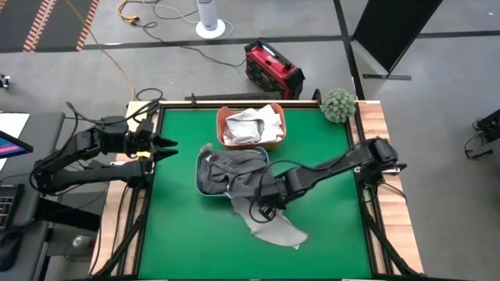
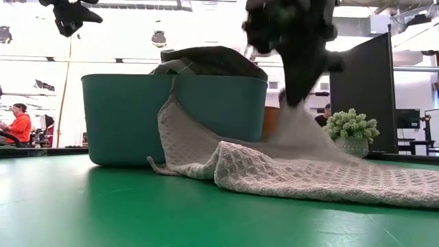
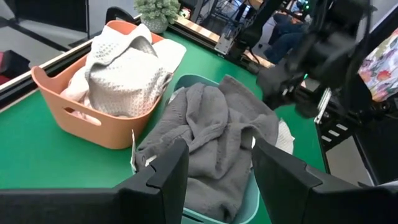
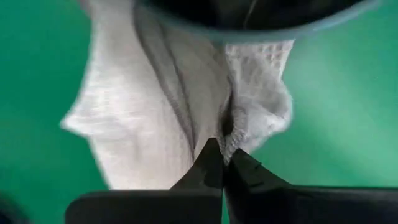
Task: Sort towels by color in basket
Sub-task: Put the white patterned towel into the orange bin
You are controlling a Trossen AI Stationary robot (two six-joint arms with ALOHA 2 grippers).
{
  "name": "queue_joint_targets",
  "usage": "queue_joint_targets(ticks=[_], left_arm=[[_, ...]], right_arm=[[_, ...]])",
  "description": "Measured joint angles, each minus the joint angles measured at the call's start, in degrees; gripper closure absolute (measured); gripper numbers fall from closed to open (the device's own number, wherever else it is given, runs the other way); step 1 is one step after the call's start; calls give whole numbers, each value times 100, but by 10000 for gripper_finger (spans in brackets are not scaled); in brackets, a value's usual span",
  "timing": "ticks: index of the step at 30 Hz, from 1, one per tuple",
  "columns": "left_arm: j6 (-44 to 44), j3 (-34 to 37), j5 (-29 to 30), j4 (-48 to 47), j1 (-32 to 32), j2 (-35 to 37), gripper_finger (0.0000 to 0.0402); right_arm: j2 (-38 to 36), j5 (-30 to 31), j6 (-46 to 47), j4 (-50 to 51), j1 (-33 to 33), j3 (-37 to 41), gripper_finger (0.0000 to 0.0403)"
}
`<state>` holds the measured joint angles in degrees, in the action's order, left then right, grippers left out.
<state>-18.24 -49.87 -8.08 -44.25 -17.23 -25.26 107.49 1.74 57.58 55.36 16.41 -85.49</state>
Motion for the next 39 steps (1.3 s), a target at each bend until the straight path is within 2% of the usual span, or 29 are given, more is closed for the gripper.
queue_joint_targets(ticks=[7,13,19,25,28,31,33,39], left_arm=[[8,0,67,10,1,-2,235],[66,0,156,62,2,-2,235],[68,0,238,258,0,-2,235],[61,0,285,299,0,-2,235],[57,0,396,307,0,-2,235],[27,2,551,372,1,-2,235],[13,2,677,489,0,-4,235],[-14,2,1013,634,0,-4,235]], right_arm=[[-1198,-22,0,-28,101,0,385],[-2446,33,-4,-667,143,-4,385],[-3302,252,-615,-2292,-1,-4,385],[-3942,269,-2589,-4486,-158,-11,385],[-4094,364,-3554,-5323,-460,-15,385],[-4094,779,-4224,-5680,-870,-15,385],[-3985,992,-4334,-5704,-1205,-15,385],[-3198,1025,-4030,-5641,-2191,-11,385]])
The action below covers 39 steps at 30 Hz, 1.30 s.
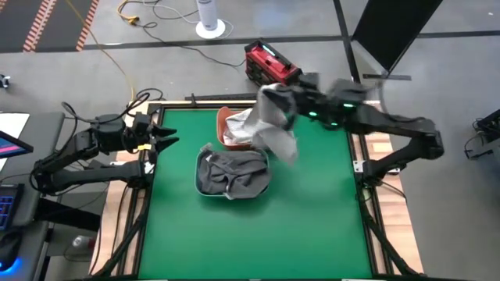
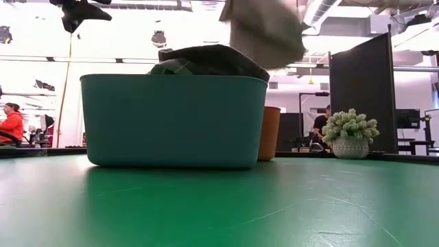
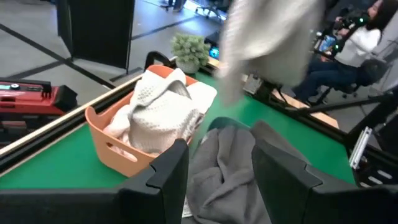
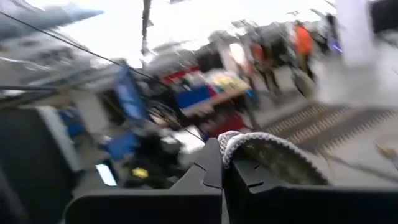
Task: Sort towels by color in basket
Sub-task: Put the white patterned towel into the orange bin
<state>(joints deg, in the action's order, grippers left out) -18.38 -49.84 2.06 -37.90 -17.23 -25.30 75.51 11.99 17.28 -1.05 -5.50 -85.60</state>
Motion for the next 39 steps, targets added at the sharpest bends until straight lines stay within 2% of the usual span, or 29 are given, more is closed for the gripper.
queue_joint_targets(ticks=[8,16,18,22,24,26,30,33,37,39], left_arm=[[-147,0,104,17,0,0,235],[-249,0,146,4,2,0,235],[-249,0,164,2,0,0,235],[-249,0,176,-10,2,0,235],[-249,0,198,-12,0,0,235],[-249,0,244,-12,2,-2,235],[-246,0,397,-13,0,-2,235],[-240,0,520,-12,0,-2,235],[-140,0,631,-14,1,-7,235],[-135,0,674,-14,0,-7,235]], right_arm=[[1355,0,832,181,-1021,0,385],[2526,-249,1764,173,-1350,4,385],[2715,-834,1766,229,-1384,4,385],[2884,-2454,1786,916,-1415,2,385],[2878,-2682,1728,1816,-1407,0,385],[2878,-2476,1575,2766,-1407,1,382],[2881,-1563,1299,4177,-1485,2,365],[2979,-1100,1182,4538,-1501,0,356],[3043,-1086,1113,4562,-1517,0,346],[3032,-1270,1111,4576,-1535,-12,337]])
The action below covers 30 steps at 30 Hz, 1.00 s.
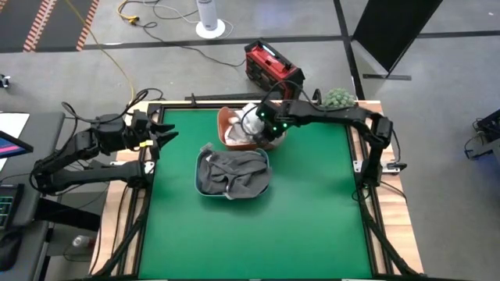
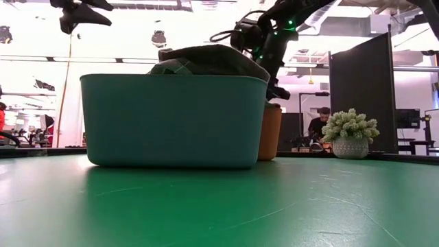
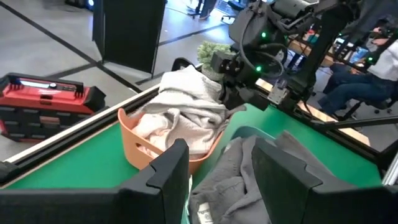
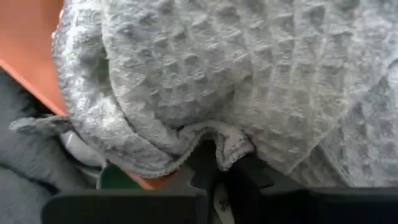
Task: Sort towels by color in basket
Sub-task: Put the white patterned towel into the orange bin
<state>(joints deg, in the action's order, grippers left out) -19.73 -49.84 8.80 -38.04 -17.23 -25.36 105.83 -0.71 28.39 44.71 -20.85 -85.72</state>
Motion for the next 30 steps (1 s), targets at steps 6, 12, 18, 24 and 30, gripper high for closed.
queue_joint_targets(ticks=[6,12,18,24,30], left_arm=[[22,0,0,-4,0,0,235],[22,0,-2,-7,0,2,235],[17,0,-4,-7,1,2,235],[-79,2,-7,-7,0,2,235],[-111,2,-11,-24,0,2,235]], right_arm=[[-10,-549,-318,692,-3,-653,275],[-25,-506,-635,1728,-2,-1777,182],[-32,-169,-606,916,-239,-2338,139],[500,-198,-488,559,-617,-2273,145],[1483,-541,-538,537,-483,-2242,152]])
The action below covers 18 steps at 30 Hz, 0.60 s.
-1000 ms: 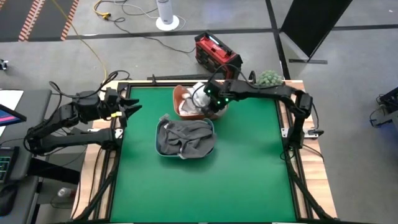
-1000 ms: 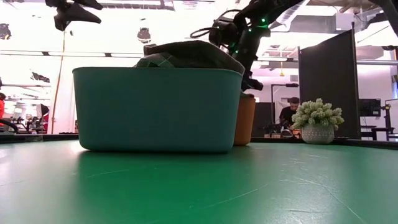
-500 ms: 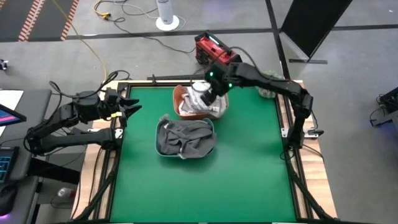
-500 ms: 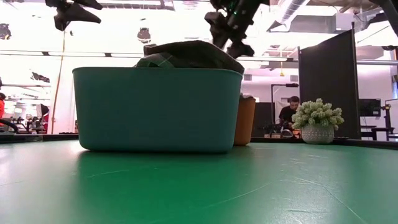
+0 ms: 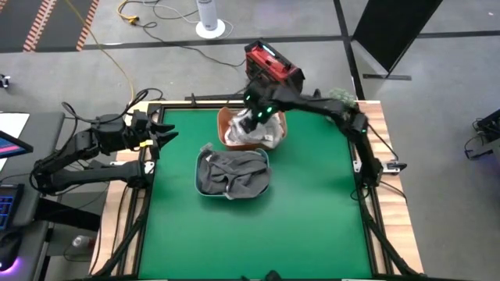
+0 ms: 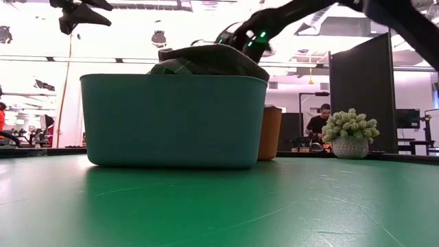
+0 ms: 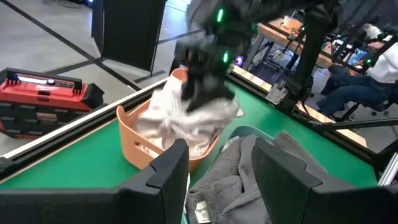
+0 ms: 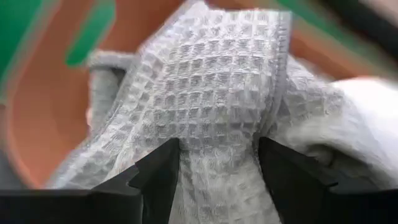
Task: Sort towels by color in basket
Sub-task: Put the white patterned towel into the orange bin
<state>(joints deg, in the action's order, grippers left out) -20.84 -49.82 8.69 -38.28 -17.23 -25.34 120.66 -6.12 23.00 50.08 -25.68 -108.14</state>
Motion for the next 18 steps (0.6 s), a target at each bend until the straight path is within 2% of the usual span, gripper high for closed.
queue_joint_targets(ticks=[4,9,14,18], left_arm=[[0,0,0,0,0,0,235],[0,0,0,0,0,0,235],[0,0,-1,-1,1,0,235],[56,0,-2,0,0,0,235]], right_arm=[[507,-39,-55,-63,178,-12,154],[667,-132,-15,-37,168,-33,155],[386,-183,17,28,48,3,155],[-133,-207,185,192,-110,13,155]])
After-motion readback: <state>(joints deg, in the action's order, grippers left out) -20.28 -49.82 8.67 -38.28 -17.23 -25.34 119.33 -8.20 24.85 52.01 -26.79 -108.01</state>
